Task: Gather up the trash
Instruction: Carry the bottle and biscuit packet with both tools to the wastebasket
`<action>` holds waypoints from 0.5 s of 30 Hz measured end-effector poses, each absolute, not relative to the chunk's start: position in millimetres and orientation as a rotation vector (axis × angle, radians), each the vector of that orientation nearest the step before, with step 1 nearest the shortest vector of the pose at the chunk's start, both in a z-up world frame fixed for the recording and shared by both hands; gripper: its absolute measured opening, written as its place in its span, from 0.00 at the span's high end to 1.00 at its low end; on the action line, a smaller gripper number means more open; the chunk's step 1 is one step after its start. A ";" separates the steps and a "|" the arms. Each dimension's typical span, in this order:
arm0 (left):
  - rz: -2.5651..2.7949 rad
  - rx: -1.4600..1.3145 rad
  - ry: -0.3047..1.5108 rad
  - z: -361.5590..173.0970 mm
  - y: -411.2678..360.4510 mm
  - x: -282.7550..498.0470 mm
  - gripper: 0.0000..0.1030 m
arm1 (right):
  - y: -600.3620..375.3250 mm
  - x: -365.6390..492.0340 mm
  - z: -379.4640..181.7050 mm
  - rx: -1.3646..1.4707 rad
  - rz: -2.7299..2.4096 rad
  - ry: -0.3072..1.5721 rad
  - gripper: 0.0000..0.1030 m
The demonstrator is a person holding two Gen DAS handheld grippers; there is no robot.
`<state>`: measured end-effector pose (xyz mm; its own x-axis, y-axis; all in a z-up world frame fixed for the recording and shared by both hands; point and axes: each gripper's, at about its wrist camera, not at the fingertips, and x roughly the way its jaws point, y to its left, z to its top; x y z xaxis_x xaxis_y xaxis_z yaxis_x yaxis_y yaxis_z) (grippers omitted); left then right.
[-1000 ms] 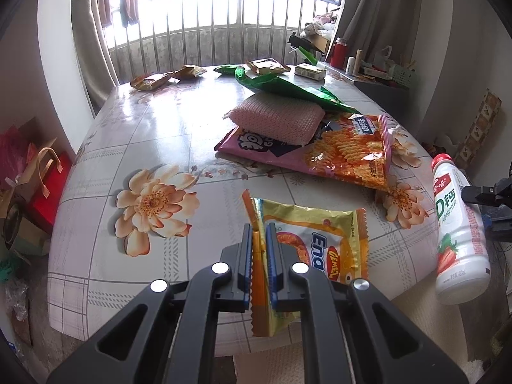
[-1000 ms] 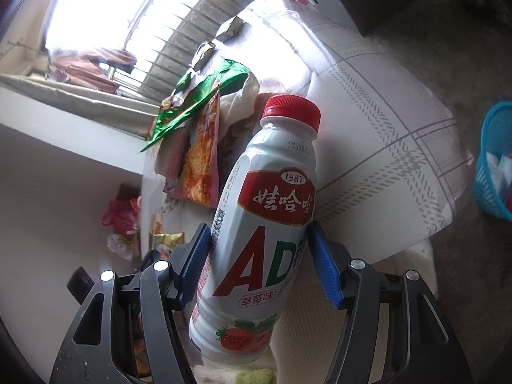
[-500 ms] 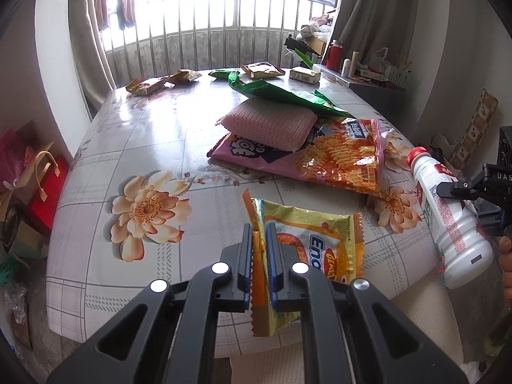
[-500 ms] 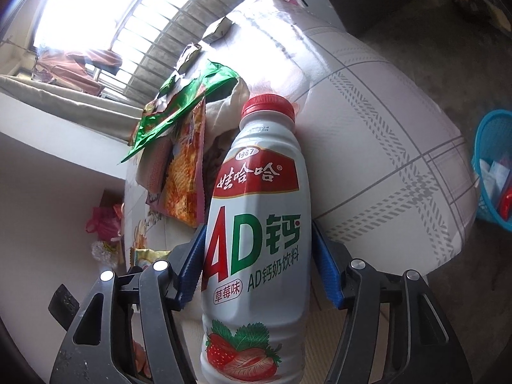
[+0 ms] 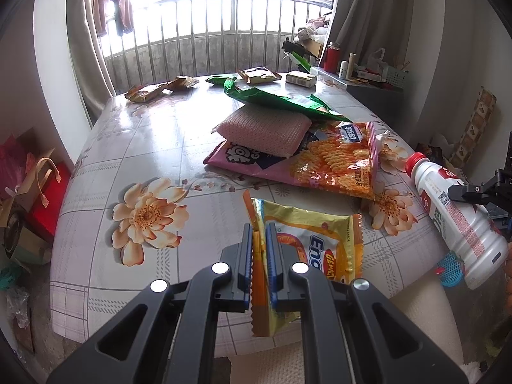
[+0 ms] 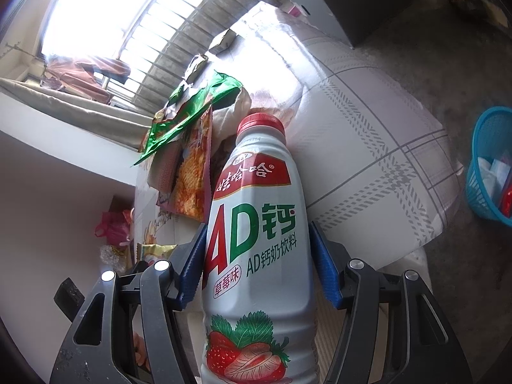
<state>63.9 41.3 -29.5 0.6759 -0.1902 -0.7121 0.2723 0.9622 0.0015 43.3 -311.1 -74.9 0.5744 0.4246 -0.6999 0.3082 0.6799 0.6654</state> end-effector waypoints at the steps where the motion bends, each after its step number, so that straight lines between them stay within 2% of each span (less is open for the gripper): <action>1: -0.261 0.112 0.785 -28.6 40.6 63.2 0.92 | -311.4 42.3 -74.2 0.858 0.082 0.985 0.44; 15: -0.278 0.144 0.733 -9.1 26.3 50.6 0.92 | -317.4 30.2 -68.3 0.884 0.110 0.942 0.44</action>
